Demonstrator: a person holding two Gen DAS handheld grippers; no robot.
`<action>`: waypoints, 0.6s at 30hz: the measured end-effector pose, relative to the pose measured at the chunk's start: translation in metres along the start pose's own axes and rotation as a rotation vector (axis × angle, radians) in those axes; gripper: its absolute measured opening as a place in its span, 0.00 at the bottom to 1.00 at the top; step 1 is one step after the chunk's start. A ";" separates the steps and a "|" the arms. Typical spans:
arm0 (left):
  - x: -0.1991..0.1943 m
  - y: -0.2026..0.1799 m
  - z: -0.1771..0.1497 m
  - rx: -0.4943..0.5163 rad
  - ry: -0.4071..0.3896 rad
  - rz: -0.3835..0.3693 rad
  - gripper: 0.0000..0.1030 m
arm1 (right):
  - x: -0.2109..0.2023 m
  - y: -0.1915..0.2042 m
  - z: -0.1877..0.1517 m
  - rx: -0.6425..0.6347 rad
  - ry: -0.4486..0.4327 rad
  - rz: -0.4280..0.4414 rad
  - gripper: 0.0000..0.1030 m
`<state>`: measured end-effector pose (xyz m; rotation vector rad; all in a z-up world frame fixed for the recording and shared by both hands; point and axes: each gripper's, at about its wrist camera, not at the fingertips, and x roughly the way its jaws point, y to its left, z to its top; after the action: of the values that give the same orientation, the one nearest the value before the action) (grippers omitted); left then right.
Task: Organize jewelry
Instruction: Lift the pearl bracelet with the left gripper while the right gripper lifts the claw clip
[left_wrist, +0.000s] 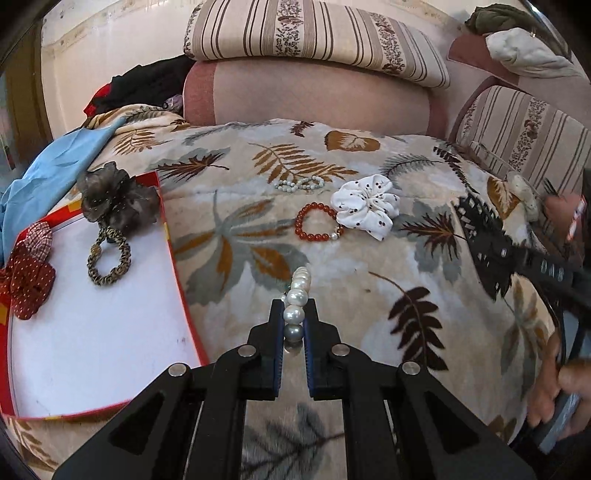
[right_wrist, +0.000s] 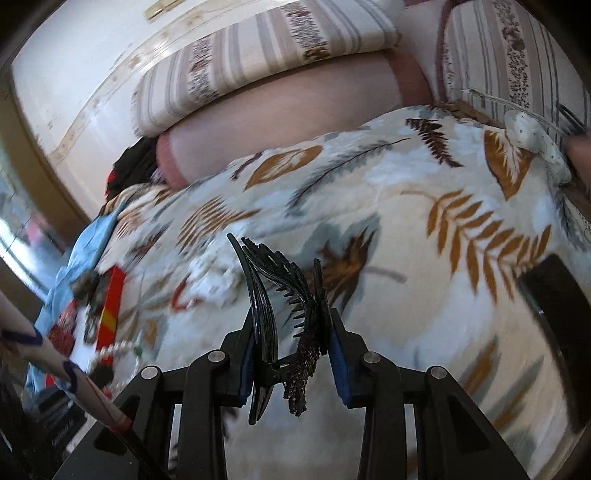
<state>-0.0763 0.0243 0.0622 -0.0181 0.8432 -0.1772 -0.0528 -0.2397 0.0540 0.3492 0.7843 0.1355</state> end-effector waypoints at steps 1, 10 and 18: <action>-0.002 0.000 -0.002 0.001 -0.002 -0.001 0.09 | -0.004 0.006 -0.008 -0.019 0.003 0.011 0.36; -0.020 -0.001 -0.012 -0.009 -0.025 -0.025 0.09 | -0.007 0.036 -0.060 -0.123 0.075 0.029 0.36; -0.032 -0.005 -0.011 0.003 -0.043 -0.042 0.09 | -0.009 0.039 -0.065 -0.139 0.042 0.009 0.36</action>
<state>-0.1066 0.0255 0.0790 -0.0370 0.8003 -0.2168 -0.1049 -0.1885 0.0309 0.2184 0.8100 0.2052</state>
